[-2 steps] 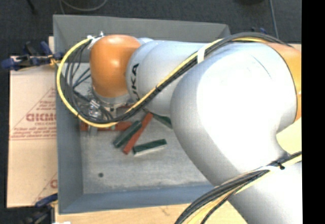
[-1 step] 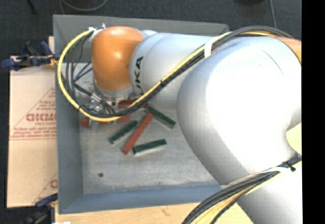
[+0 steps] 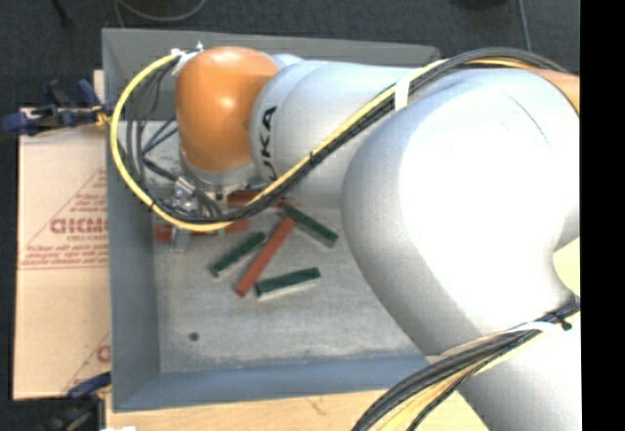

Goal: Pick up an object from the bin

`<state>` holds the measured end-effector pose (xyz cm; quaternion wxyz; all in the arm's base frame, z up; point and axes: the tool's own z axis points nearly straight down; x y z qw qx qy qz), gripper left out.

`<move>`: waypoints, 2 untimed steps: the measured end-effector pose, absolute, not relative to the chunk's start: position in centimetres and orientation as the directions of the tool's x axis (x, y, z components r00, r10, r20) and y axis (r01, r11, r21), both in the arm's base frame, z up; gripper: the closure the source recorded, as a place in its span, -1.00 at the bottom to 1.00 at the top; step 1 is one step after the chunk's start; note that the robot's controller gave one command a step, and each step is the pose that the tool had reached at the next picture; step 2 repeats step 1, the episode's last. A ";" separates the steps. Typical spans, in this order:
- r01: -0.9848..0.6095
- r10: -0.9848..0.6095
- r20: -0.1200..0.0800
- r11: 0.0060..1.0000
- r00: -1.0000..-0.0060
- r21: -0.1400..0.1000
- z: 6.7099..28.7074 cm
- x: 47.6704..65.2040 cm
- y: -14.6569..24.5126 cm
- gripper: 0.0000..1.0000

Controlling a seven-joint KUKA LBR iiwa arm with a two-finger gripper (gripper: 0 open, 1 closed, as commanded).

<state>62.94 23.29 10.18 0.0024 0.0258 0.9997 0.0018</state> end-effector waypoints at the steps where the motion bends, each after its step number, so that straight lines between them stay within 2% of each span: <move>1: 0.053 0.053 -0.007 0.999 -0.999 0.005 15.1 63.1 23.3 1.00; 2: 0.053 0.053 -0.007 0.999 -0.999 0.005 15.1 63.1 23.3 1.00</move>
Offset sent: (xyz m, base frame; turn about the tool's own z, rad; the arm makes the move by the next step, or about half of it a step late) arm 0.0000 0.0000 0.0445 0.0000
